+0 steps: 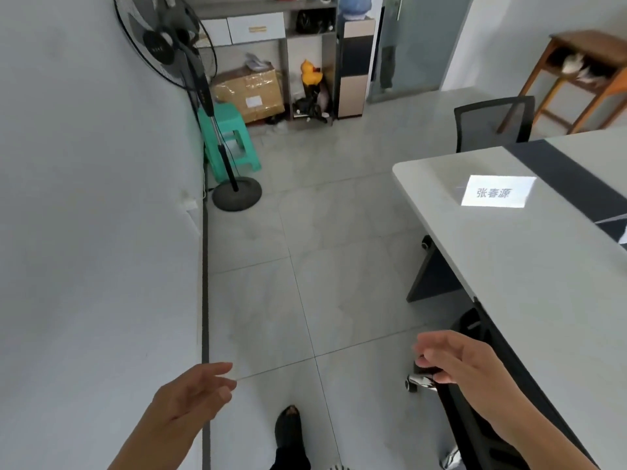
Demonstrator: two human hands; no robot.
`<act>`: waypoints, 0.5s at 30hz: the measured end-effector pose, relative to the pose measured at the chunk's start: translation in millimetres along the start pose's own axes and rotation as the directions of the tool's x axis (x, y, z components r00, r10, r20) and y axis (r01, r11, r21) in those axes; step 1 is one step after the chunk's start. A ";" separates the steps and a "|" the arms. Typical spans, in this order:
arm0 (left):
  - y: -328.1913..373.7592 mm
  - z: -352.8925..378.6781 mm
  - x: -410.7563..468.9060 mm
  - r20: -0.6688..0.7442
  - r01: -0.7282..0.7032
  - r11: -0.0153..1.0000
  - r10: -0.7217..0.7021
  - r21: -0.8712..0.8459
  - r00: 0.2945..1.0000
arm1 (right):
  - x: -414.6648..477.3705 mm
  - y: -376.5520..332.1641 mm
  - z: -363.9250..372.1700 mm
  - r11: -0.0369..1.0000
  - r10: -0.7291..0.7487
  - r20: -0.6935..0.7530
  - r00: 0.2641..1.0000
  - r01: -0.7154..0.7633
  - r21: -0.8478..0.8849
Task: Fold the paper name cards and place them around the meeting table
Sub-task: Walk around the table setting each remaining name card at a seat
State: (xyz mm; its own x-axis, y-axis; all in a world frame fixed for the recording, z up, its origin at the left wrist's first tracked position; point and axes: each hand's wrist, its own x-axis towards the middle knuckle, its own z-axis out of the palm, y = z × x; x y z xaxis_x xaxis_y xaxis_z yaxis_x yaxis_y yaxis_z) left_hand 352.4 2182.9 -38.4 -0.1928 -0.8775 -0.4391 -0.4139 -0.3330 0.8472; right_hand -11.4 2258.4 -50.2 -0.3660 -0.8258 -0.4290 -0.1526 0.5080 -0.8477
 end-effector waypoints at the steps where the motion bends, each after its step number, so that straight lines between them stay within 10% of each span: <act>1: 10.6 -11.1 25.4 0.008 -0.016 1.000 0.016 0.012 1.000 | 15.3 -7.7 5.5 1.000 0.011 -0.025 1.000 -0.010 0.021; 15: 172.3 -29.1 309.4 0.271 -0.169 0.977 0.129 0.131 0.954 | 178.1 -85.2 -5.6 0.971 0.122 -0.323 0.938 -0.044 0.237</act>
State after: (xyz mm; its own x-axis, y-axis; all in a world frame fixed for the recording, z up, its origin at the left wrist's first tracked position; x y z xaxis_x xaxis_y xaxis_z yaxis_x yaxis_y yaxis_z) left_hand 247.3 1844.0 -19.6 -0.4788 -0.7862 -0.3907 -0.4883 -0.1313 0.8627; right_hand -68.7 2069.4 -52.6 -0.6588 -0.6340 -0.4050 0.0856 0.4717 -0.8776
